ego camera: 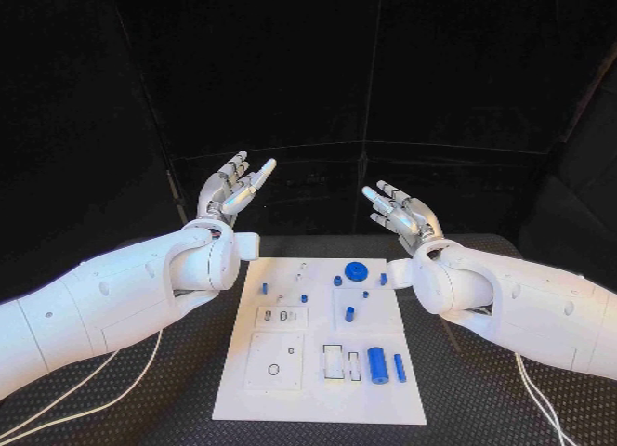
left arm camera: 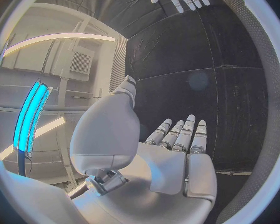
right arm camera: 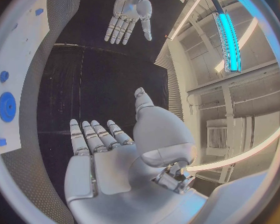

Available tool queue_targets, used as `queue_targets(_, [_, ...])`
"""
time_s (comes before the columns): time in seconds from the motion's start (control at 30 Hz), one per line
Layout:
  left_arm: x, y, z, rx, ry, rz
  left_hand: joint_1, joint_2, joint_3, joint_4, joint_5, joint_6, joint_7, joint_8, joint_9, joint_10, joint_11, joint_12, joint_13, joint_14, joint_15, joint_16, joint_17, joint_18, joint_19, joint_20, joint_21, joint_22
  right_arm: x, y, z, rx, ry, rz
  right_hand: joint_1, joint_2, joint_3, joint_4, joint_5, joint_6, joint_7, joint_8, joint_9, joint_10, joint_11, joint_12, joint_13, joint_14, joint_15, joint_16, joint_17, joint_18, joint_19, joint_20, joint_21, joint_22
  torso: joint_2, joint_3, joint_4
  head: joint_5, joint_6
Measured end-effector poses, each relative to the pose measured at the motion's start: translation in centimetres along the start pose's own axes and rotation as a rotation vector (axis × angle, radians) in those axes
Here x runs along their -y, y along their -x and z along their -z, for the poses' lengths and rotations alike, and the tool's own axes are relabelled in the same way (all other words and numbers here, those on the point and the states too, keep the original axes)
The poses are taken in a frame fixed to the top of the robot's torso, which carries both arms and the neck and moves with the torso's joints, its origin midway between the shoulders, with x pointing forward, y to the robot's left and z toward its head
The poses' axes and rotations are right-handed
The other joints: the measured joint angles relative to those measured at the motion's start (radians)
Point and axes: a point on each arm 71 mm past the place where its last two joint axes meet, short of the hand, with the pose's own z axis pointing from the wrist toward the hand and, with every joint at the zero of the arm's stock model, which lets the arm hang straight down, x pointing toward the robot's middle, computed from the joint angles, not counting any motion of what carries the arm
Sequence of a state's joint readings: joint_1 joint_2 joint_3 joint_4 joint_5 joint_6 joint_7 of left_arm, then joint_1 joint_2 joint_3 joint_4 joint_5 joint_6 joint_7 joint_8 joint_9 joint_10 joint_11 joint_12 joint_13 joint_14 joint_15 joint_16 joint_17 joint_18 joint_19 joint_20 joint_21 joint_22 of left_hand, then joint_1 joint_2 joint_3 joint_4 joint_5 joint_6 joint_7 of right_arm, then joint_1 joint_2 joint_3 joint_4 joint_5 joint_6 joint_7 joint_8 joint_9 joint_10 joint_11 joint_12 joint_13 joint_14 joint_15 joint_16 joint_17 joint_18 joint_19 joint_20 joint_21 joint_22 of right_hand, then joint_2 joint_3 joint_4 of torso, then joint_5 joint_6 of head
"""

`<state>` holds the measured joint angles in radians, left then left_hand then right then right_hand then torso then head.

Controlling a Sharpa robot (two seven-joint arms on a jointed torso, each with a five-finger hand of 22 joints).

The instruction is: Assemble the parts on the task board

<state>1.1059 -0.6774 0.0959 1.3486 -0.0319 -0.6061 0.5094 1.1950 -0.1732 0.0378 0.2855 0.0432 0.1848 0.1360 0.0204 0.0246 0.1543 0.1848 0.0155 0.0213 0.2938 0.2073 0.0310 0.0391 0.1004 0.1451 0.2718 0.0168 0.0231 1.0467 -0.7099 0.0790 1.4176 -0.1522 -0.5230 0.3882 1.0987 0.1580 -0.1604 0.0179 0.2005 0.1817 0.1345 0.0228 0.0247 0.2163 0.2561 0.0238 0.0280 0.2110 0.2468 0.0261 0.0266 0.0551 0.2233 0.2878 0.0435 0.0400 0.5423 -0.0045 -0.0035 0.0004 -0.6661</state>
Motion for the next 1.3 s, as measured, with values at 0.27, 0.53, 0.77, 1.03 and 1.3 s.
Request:
queue_targets(0.27, [0.1, -0.2, 0.0, -0.034, -0.011, 0.007, 0.062, 0.032, 0.026, 0.013, 0.007, 0.076, 0.004, 0.016, 0.011, 0.087, 0.037, 0.024, 0.012, 0.140, 0.007, 0.036, 0.022, 0.039, 0.086, 0.021, 0.032, 0.017, 0.0, -0.6, -0.8, -0.134, -0.014, 0.030, 0.165, 0.002, 0.036, -0.105, -0.018, 0.200, 0.013, 0.043, 0.023, 0.271, -0.003, 0.056, 0.023, 0.287, -0.011, 0.064, 0.024, 0.047, 0.207, 0.002, 0.083, 0.041, 0.000, -0.0001, -0.0001, 0.000, 0.000])
queue_targets(0.53, [0.3, 2.7, 0.2, -0.027, -0.020, -0.007, 0.121, 0.112, 0.057, 0.001, 0.007, 0.416, 0.031, 0.102, 0.052, 0.568, 0.046, 0.132, 0.057, 0.552, -0.014, 0.158, 0.074, 0.066, 0.585, 0.014, 0.211, 0.100, -0.8, 1.6, -1.5, -0.160, 0.099, 0.377, 0.265, 0.000, 0.082, -0.228, -0.029, 0.540, 0.051, 0.096, 0.043, 0.612, -0.049, 0.099, 0.031, 0.654, -0.071, 0.134, 0.039, 0.093, 0.434, -0.011, 0.189, 0.080, 0.026, -0.0007, -0.0040, 0.004, -0.026])
queue_targets(0.77, [0.7, 2.4, 1.2, -0.078, -0.021, 0.016, 0.163, 0.137, 0.034, -0.025, 0.007, 0.659, 0.074, 0.142, 0.066, 0.768, -0.001, 0.159, 0.052, 0.740, -0.071, 0.205, 0.099, 0.071, 0.785, -0.027, 0.288, 0.122, -1.4, 0.9, -1.5, -0.228, 0.193, 0.646, 0.281, -0.003, 0.111, -0.281, -0.029, 0.682, 0.082, 0.096, 0.043, 0.771, -0.088, 0.098, 0.032, 0.889, -0.128, 0.169, 0.052, 0.109, 0.586, -0.057, 0.280, 0.112, 0.058, -0.0002, -0.0058, 0.001, -0.022])
queue_targets(1.03, [1.6, 2.1, 2.8, -0.139, -0.023, 0.037, 0.180, 0.146, 0.012, -0.049, 0.007, 0.720, 0.077, 0.139, 0.053, 0.841, -0.024, 0.151, 0.046, 0.845, -0.106, 0.219, 0.138, 0.070, 0.889, -0.063, 0.331, 0.136, -2.3, 0.3, -1.8, -0.270, 0.236, 0.893, 0.293, -0.016, 0.125, -0.295, -0.005, 0.777, 0.065, 0.089, 0.043, 0.909, -0.128, 0.083, 0.035, 1.111, -0.191, 0.221, 0.092, 0.109, 0.724, -0.120, 0.409, 0.172, 0.106, -0.0037, -0.0035, 0.003, -0.009])
queue_targets(1.3, [2.1, 1.5, 4.2, -0.197, -0.020, 0.055, 0.185, 0.151, 0.004, -0.057, 0.007, 0.727, 0.077, 0.131, 0.048, 0.852, -0.028, 0.138, 0.045, 0.859, -0.113, 0.219, 0.154, 0.070, 0.909, -0.073, 0.341, 0.140, -2.7, -1.5, -1.9, -0.319, 0.240, 1.123, 0.264, -0.047, 0.125, -0.301, 0.009, 0.831, 0.039, 0.074, 0.042, 0.989, -0.158, 0.060, 0.036, 1.247, -0.229, 0.329, 0.172, 0.109, 0.799, -0.171, 0.538, 0.241, 0.150, -0.0114, 0.0038, -0.005, -0.007])
